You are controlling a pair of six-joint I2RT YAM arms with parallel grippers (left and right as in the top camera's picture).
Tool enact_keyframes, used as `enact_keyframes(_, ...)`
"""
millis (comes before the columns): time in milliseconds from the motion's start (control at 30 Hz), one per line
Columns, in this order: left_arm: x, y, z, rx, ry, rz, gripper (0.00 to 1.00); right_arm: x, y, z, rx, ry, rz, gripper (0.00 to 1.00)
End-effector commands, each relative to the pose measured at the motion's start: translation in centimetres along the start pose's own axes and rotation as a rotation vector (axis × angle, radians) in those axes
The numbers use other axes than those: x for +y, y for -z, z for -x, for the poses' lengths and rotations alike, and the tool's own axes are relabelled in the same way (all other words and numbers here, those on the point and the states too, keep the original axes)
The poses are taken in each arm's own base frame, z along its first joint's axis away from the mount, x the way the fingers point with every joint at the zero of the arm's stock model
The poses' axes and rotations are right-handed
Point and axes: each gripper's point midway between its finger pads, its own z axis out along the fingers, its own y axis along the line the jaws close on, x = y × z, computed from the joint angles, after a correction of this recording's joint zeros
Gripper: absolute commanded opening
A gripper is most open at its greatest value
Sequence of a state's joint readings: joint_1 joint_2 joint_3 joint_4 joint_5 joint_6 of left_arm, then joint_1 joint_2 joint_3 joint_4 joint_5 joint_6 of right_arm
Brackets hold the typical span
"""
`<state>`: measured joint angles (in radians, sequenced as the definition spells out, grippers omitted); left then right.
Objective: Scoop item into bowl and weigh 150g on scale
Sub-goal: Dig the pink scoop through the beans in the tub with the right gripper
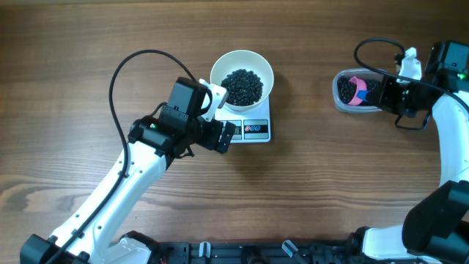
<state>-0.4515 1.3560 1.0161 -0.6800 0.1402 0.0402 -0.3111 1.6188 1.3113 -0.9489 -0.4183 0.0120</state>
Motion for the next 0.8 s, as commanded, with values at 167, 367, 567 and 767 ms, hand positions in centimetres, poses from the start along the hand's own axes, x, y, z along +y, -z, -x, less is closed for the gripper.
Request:
enact_keyframes(167, -0.2, 0.6, 0.8, -0.028, -0.008, -0.010, 1.00, -0.4, -1.2, 0.1, 0.023, -0.055, 0.021, 0.04)
enact_keyframes(367, -0.2, 0.6, 0.8, -0.028, -0.008, -0.010, 1.00, -0.6, -0.7, 0.9, -0.011, -0.171, 0.066, 0.04)
enact_keyframes(567, -0.2, 0.6, 0.8, -0.028, -0.008, -0.010, 1.00, -0.7, -0.1, 1.2, -0.024, -0.212, 0.124, 0.04)
enact_keyframes(767, -0.2, 0.6, 0.8, -0.028, -0.008, -0.010, 1.00, -1.8, 0.4, 1.4, -0.038, -0.268, 0.124, 0.04)
